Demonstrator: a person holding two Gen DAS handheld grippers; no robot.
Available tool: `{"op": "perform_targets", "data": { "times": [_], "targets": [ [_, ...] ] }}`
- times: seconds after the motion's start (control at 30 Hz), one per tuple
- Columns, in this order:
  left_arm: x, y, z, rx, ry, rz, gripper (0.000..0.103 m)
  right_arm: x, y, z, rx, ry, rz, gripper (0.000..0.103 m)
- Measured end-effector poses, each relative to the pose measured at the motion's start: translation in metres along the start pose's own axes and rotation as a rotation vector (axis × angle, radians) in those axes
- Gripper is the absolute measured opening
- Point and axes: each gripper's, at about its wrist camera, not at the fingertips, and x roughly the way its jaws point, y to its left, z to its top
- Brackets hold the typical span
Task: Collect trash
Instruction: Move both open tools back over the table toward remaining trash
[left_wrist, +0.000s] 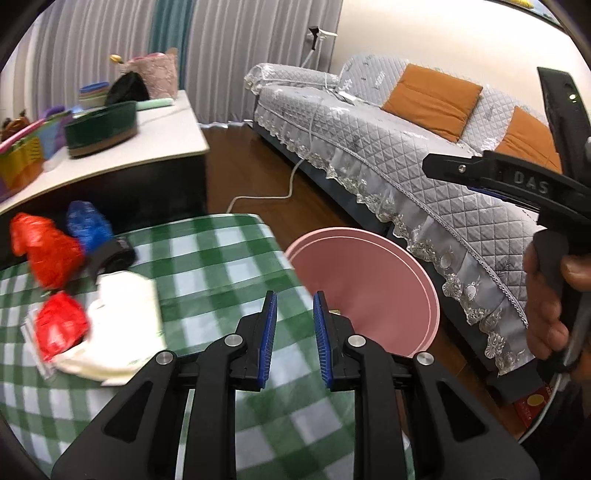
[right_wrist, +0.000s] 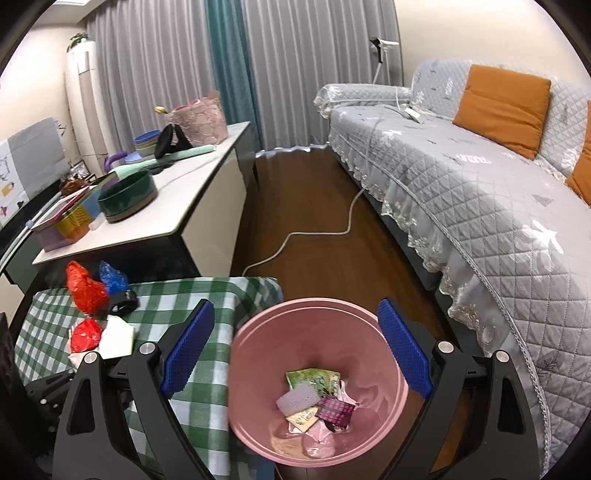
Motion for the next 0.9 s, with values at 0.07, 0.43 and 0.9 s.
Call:
{"op": "perform_targets", "data": {
  "times": [0.07,0.43,0.9],
  "targets": [
    [-0.015,0.008,-0.003,-0.008,-0.012,0.014,0.021,-0.003,0.008,0.0,-0.009,-0.008,0.008,0.088],
    [-0.086,0.07,-0.012,-0.041,-0.069,0.125,0.021,-0.025,0.062,-0.004,0.025,-0.009,0.167,0.078],
    [-0.116,0.171,-0.055,-0.27,-0.098,0.254,0.021,-0.01,0.153,-0.036,-0.162,0.071,0.305,0.071]
  ]
}}
